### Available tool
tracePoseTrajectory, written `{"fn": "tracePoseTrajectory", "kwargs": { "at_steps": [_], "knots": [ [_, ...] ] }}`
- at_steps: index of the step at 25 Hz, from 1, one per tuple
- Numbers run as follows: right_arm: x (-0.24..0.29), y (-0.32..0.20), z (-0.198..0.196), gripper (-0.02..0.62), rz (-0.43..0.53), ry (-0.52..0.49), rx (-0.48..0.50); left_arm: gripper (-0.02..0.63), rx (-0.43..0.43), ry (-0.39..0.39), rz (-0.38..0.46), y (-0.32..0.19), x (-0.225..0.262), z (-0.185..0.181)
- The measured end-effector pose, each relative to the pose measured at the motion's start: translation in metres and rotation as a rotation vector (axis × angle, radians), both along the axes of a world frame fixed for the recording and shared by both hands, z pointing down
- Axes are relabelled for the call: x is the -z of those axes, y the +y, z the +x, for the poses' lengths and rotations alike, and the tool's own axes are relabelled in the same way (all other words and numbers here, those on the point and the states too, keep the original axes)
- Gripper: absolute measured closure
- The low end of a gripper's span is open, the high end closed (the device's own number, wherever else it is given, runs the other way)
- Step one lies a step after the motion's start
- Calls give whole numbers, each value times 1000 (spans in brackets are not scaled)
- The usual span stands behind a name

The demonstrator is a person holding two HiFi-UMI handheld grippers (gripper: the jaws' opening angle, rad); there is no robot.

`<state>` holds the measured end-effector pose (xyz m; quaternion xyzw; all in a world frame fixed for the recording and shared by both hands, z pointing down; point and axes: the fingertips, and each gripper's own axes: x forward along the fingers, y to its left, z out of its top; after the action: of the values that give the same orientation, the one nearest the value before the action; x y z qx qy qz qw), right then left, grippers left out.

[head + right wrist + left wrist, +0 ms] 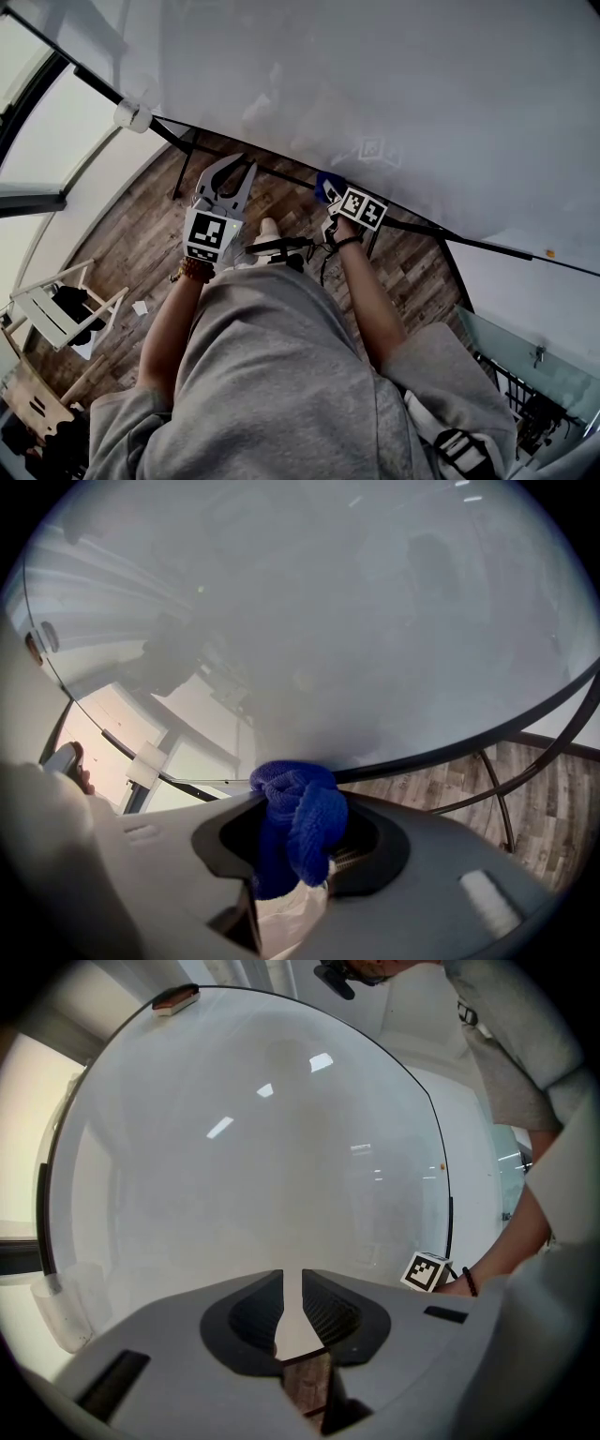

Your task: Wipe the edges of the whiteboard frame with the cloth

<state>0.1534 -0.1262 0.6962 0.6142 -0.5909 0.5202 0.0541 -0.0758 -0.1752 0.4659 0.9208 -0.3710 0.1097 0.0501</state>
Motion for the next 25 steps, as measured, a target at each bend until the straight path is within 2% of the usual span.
{"fn": "tracePoseTrajectory", "kwargs": {
  "at_steps": [14,20,25],
  "knots": [
    [-1,-10,-22,422,-1,-24,-12,552,8,21,-11,1,-4,-20],
    [-2,-20,-40,422,1,5,45,552,10,20,-8,-6,-3,-30],
    [-3,-30,-59,422,6,-14,43,552,26,16,-12,-11,-5,-47]
  ]
}}
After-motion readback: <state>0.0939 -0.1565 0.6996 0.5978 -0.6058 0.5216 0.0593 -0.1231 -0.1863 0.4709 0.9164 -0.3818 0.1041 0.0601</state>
